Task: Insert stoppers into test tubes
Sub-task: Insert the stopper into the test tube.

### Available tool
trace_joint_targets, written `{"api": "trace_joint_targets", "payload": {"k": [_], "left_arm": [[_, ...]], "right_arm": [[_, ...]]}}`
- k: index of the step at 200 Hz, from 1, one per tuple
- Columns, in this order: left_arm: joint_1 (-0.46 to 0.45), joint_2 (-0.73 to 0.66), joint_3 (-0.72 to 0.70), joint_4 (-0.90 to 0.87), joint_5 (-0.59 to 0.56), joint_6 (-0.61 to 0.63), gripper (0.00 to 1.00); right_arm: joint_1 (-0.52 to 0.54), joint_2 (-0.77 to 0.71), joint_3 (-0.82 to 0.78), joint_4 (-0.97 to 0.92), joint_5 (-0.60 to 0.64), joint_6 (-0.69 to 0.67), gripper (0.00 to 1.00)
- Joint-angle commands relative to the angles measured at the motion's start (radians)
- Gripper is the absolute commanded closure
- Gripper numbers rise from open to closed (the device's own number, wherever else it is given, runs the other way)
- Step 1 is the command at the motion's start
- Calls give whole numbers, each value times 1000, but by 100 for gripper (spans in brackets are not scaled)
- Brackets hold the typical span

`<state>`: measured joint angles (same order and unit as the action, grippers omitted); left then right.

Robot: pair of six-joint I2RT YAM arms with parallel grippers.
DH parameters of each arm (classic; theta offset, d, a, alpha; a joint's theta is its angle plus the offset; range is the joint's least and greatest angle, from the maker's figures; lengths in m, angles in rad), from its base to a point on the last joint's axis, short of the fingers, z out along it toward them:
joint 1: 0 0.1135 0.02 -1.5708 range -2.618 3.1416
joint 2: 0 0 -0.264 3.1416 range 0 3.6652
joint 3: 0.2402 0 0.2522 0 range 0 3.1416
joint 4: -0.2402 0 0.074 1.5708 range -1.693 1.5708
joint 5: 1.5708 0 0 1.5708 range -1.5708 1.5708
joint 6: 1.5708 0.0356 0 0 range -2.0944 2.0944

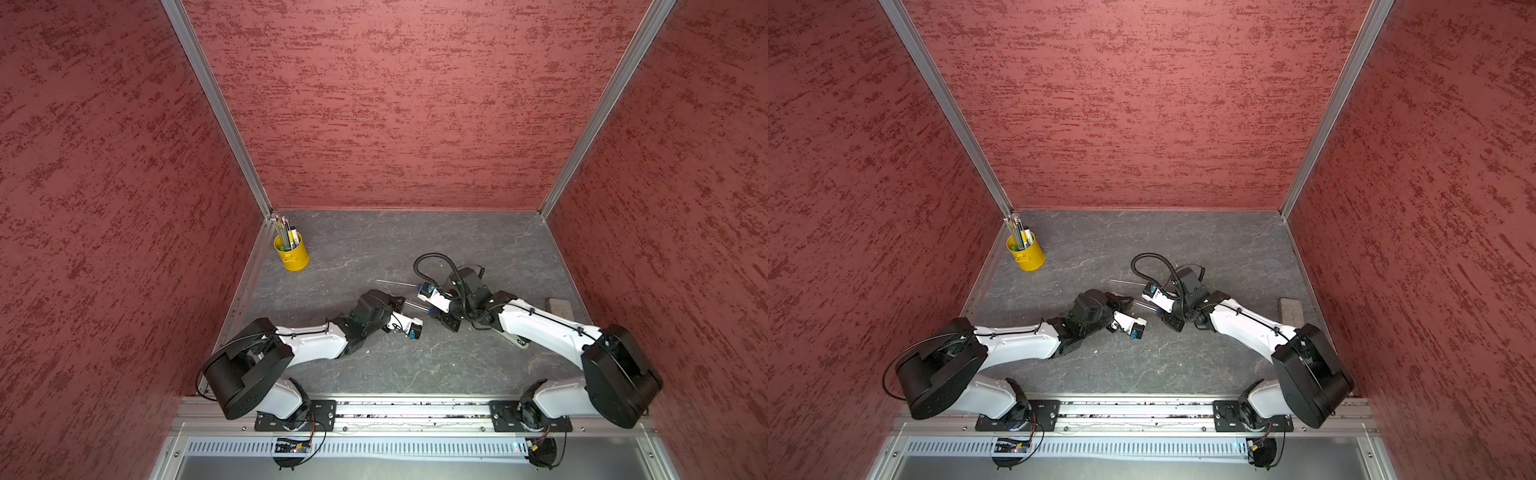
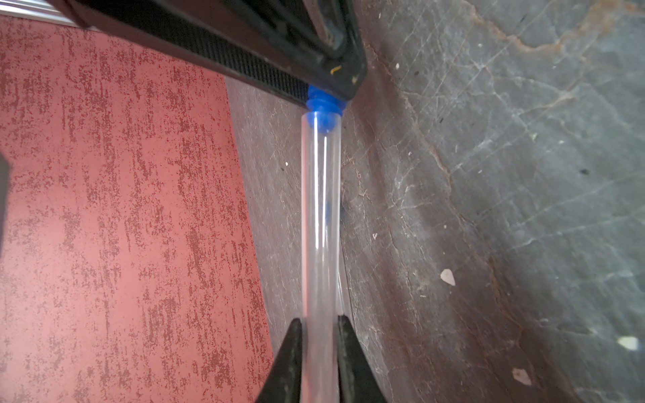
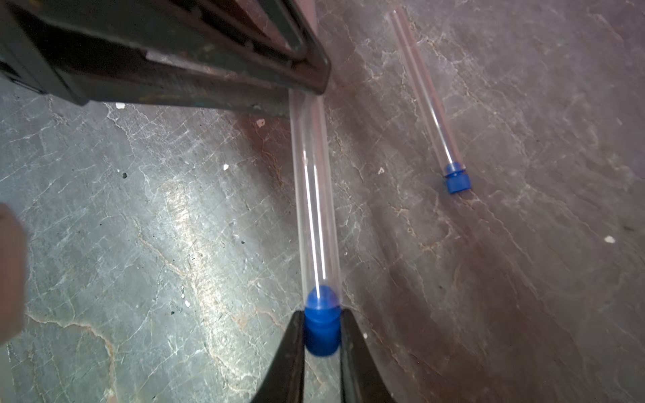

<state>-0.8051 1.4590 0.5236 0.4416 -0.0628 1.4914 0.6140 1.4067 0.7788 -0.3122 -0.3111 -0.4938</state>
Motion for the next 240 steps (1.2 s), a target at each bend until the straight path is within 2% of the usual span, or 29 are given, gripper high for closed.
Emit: {"api": "trace_joint_targets", "payload": {"k": [1, 121, 240], "left_arm": [[-11, 21, 27, 6, -8, 21, 82], [-34, 40, 40, 5, -40, 93, 82], [-65, 74, 55, 20, -64, 110, 82]], "right_arm": [[12, 9, 35, -18, 2, -17, 81], [24, 40, 57, -50, 25, -26, 82], [32, 89, 94, -79, 39, -18, 83]]}}
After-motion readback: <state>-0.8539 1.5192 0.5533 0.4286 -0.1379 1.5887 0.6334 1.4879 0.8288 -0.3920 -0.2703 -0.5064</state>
